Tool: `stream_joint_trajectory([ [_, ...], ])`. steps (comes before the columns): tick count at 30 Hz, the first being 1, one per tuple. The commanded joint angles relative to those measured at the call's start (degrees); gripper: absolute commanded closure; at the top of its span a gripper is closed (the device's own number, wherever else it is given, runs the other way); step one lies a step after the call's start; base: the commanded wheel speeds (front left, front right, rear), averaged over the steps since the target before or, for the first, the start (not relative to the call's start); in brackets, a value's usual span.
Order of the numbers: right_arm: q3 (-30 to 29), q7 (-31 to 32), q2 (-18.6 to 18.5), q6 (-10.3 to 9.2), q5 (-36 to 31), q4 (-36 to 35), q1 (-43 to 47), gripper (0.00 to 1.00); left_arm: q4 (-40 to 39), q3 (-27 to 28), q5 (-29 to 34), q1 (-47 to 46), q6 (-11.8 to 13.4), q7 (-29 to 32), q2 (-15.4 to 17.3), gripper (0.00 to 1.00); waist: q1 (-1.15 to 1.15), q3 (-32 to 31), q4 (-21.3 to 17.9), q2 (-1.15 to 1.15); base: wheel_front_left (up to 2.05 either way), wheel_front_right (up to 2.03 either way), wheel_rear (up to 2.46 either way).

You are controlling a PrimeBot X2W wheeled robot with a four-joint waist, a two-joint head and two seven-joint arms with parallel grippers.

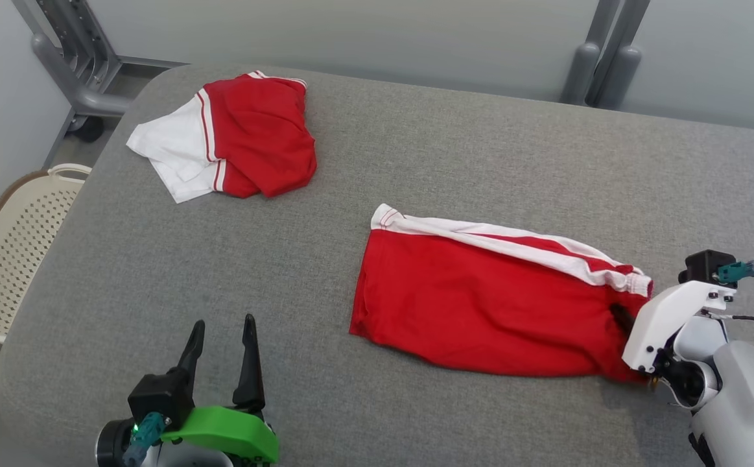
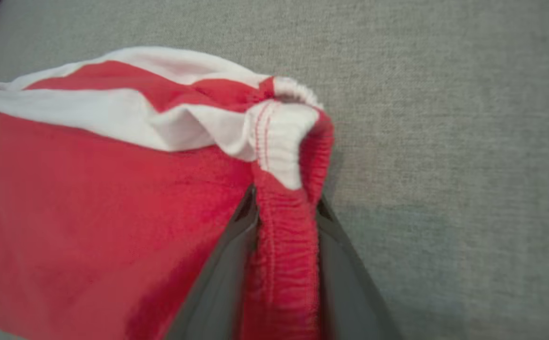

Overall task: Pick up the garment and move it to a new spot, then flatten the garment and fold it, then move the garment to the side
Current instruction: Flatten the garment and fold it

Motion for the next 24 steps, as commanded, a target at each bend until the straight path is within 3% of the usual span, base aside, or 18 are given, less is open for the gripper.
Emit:
stream_joint_trajectory([
  [1,1.1,0.9,0.7,0.00,1.1,0.8,0.1,0.75,-0.3,0.3,0.6,-0.7,-0.2,-0.2,0.0,0.00,0.00,0.2,-0.4,0.00,0.00,0.00,0.00],
  [3,2.7,1.3,0.2,0.00,2.7,0.5,-0.4,0.85,-0.3,0.5,0.6,-0.8,-0.4,-0.2,-0.1,0.00,0.00,0.3,-0.9,0.00,0.00,0.00,0.00],
  [4,3.6,1.3,-0.1,0.00,3.3,0.2,-0.8,1.00,-0.3,0.6,0.7,-0.9,-0.4,-0.2,-0.1,0.00,0.00,0.4,-1.3,0.00,0.00,0.00,0.00],
  [14,9.3,4.3,-6.1,0.00,13.3,-7.3,-2.0,1.00,-0.2,0.7,1.2,-0.7,-0.6,-0.2,-0.3,0.00,0.00,-0.1,-6.8,0.00,0.00,0.00,0.00],
  [24,8.6,9.9,-14.5,0.00,17.3,-15.3,1.0,1.00,-0.9,0.6,1.5,-0.3,-0.7,-0.2,-0.2,0.00,0.00,-0.8,-12.0,0.00,0.00,0.00,0.00],
])
